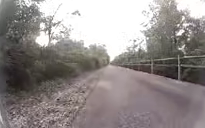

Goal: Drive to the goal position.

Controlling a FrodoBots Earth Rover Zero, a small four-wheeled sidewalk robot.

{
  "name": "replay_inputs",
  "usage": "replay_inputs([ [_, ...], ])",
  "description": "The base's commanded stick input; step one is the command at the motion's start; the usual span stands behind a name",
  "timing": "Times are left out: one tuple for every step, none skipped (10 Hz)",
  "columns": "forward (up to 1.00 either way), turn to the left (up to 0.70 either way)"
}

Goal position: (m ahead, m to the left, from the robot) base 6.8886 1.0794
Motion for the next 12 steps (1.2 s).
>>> replay_inputs([
  [0.70, 0.03],
  [0.70, 0.03],
  [0.70, 0.03],
  [0.70, 0.03],
  [0.70, 0.03],
  [0.70, 0.03],
  [0.70, 0.03],
  [0.70, 0.03],
  [0.70, 0.01],
  [0.70, 0.00],
  [0.70, 0.00],
  [0.70, -0.01],
])
